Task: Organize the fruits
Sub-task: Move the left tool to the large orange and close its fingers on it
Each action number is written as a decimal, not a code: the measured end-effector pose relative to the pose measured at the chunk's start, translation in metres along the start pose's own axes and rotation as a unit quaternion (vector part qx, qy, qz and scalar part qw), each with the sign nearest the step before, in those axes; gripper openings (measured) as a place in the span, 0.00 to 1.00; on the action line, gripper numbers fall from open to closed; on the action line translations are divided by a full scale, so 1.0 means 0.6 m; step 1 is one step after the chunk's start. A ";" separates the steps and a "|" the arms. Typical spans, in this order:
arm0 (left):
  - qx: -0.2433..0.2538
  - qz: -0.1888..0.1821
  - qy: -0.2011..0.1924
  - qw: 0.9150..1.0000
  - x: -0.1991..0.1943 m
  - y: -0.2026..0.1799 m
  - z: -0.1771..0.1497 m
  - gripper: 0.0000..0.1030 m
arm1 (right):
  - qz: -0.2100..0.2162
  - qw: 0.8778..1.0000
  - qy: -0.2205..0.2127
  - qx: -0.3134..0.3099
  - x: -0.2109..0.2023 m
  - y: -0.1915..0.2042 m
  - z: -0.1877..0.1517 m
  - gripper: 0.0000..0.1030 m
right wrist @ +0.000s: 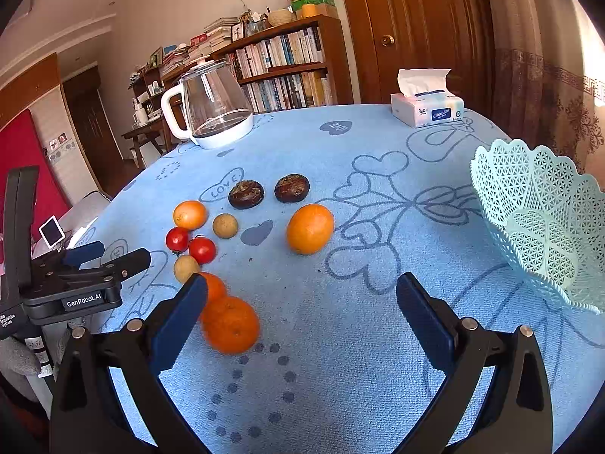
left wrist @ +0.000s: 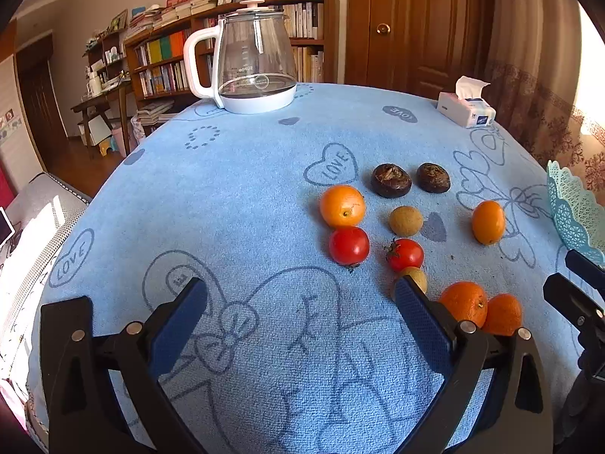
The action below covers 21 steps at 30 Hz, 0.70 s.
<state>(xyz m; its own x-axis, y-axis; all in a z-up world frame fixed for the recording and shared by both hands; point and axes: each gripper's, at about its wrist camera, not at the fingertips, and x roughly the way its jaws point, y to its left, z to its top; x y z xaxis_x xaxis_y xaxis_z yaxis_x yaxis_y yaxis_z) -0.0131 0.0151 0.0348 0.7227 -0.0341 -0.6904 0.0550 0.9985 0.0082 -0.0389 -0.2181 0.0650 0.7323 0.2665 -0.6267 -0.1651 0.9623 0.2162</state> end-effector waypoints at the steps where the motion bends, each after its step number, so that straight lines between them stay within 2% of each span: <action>1: -0.004 -0.001 0.001 1.000 0.001 0.003 0.004 0.95 | 0.000 1.000 0.000 0.000 0.000 0.000 0.000 0.98; 6: -0.026 0.003 0.001 1.000 0.008 0.014 0.040 0.95 | 0.009 1.000 0.006 0.009 0.001 -0.001 0.000 0.98; 10: -0.021 0.002 0.005 1.000 0.021 0.008 0.067 0.95 | 0.022 1.000 0.004 0.016 -0.006 0.000 0.009 0.98; 17: -0.017 -0.004 0.015 1.000 0.047 -0.001 0.095 0.95 | 0.015 0.999 -0.016 0.034 -0.009 -0.008 0.065 0.98; 21: -0.006 -0.005 0.023 1.000 0.065 -0.010 0.098 0.95 | 0.005 0.999 -0.008 0.037 0.016 -0.015 0.091 0.96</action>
<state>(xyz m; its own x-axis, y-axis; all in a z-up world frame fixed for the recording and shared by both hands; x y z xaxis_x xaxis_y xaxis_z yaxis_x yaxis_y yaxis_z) 0.0553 0.0052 0.0503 0.6903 -0.0426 -0.7222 0.0539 0.9985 -0.0075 0.0057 -0.2274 0.0981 0.7414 0.2743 -0.6124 -0.1241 0.9529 0.2766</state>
